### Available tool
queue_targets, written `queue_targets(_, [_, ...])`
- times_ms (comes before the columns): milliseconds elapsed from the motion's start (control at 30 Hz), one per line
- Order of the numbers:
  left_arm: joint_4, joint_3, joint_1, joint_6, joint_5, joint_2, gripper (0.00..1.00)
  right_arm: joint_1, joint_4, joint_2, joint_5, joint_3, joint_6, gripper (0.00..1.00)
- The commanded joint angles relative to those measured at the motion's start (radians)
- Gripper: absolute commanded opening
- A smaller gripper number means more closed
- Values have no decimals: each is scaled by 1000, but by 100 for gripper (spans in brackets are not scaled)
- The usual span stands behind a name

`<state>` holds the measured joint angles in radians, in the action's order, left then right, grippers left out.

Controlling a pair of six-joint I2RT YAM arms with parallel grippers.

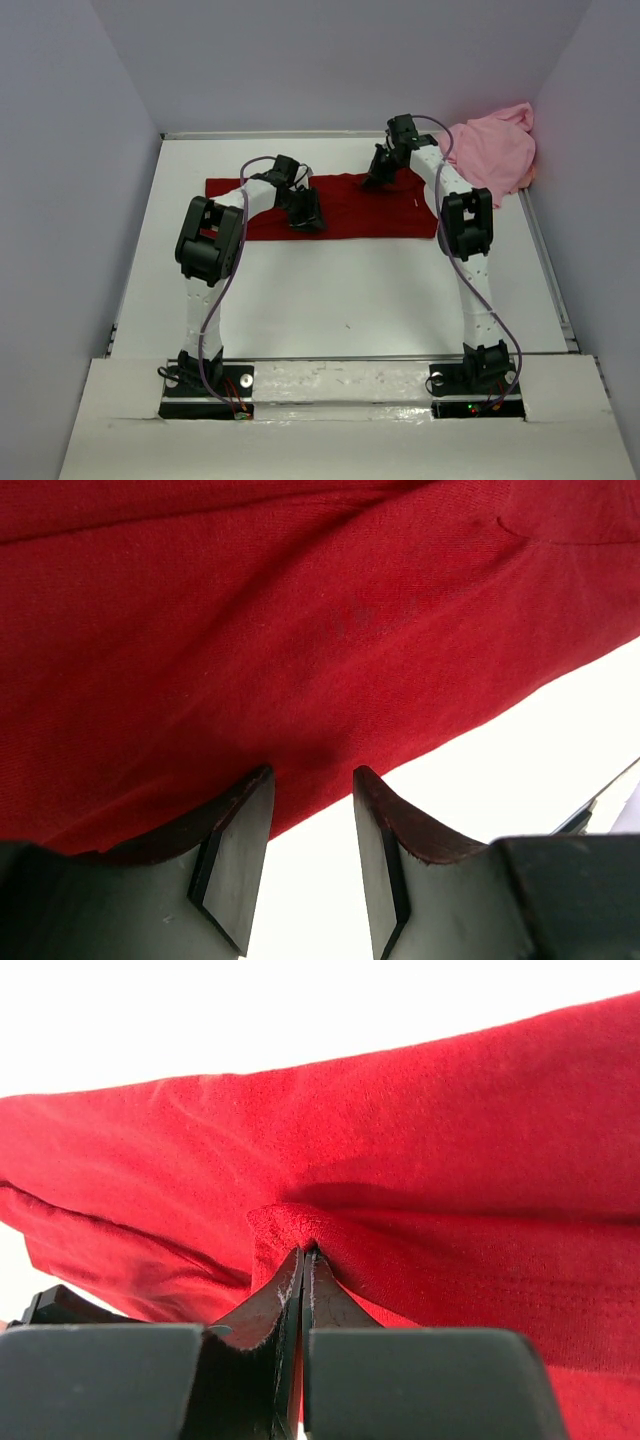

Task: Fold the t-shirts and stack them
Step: Fold the other side of the tshirt into a rectangle

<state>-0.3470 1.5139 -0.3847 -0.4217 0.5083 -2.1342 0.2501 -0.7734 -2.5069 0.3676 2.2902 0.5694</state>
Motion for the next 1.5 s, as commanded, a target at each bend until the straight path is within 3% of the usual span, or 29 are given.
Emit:
queue_targets(0, [-118,-61,-8,38,-67,-15,52,5,97,-18,47,28,-11,0])
queue_targets(500, [-124,-92,-10,47,-68,16,52,5,226,-63,59,91,-135,3])
queue_targets(567, [-124,-93,-8,49,-68,17,52,5,233,-67,63,94,-147,15])
queue_targets(600, [-124,-98,-8,49,-68,17,52,5,243,-72,68,97,-154,34])
queue_targets(700, [-122,-109,-9,50,-67,20,52,5,252,-69,42,91,-172,71])
queue_targets(733, [-122,-112,-10,52,-65,23,52,5,253,-64,37,89,-181,75])
queue_targets(967, [-112,-127,-10,49,-62,31,52,5,295,31,1,13,-266,76])
queue_targets(1467, [-118,-147,-14,61,-66,74,52,-17,350,292,-24,-221,-287,71])
